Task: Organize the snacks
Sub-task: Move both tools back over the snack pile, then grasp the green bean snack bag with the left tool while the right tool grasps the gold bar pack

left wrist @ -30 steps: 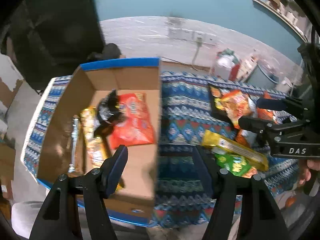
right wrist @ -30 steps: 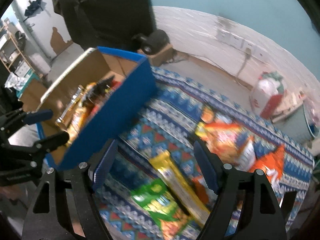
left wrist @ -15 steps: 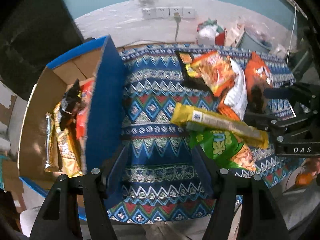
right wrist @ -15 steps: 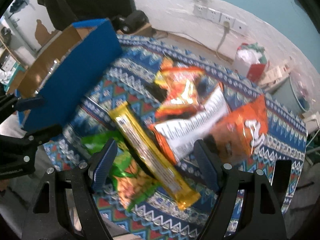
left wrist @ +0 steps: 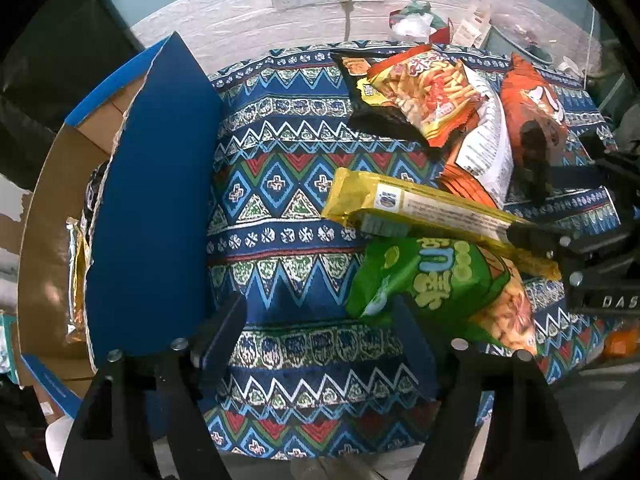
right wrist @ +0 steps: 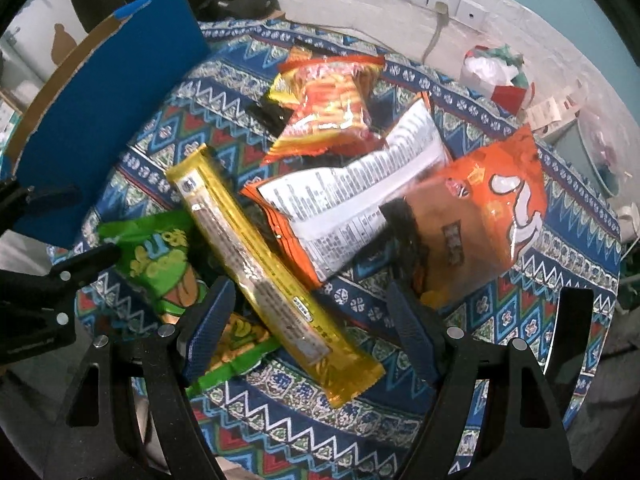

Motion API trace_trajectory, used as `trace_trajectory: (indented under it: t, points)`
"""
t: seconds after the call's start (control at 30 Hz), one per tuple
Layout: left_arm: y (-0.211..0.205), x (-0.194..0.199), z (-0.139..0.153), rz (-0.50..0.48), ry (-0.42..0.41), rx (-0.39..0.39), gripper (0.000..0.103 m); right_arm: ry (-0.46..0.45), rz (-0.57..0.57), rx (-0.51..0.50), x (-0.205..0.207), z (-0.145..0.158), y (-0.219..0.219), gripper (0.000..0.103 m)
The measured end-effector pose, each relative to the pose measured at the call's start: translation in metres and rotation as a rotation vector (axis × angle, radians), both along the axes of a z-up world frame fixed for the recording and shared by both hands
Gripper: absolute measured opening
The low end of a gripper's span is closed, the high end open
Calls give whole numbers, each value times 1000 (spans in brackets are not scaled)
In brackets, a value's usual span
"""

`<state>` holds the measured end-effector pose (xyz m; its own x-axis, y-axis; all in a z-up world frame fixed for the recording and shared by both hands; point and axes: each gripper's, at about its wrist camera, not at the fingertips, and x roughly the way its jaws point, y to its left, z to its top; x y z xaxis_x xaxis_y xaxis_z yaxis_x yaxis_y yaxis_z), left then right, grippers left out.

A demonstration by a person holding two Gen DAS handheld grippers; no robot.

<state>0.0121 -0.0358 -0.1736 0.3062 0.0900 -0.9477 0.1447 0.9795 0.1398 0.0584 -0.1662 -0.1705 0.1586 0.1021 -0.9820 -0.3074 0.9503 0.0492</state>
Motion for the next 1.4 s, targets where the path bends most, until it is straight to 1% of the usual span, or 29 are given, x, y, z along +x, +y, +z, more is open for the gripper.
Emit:
trace_trajectory:
  t: [0.23,0.33,0.47,0.63,0.7,0.77,0.8,0.83,0.93,1.03,1.2,1.4]
  points:
    - [2,7,-1,17,-11,12,79,64,52,-42,-6,-24,10,79]
    - [3,9,-2,27,-8,27,79,79,75,-18,-11,-27,19,79]
    - [9,8,1,58,9,0,79,95,92,3,-17,-30,33,79]
    - [19,4,4,101,27,-51,79,128,96,68,-18,-31,44,79]
    - [21,2,6,118,35,-76,79,114,94,48,-18,-31,45,79]
    - [22,0,10,134,39,-99,79,122,76,38,-16,-34,42,79]
    - [22,-1,11,138,37,-109,79,138,64,41,-16,-38,40,77]
    - [21,-1,14,144,33,-121,79,148,58,42,-16,-40,39,64]
    - [17,-2,19,148,21,-136,79,154,56,12,-19,-44,33,37]
    - [8,-2,21,141,22,-148,81,166,38,19,-25,-41,24,36]
    - [-6,-3,12,150,71,-193,81,194,-20,17,-45,-37,-2,36]
    - [-29,-4,-3,146,111,-186,81,203,-48,26,-67,-34,-29,36]
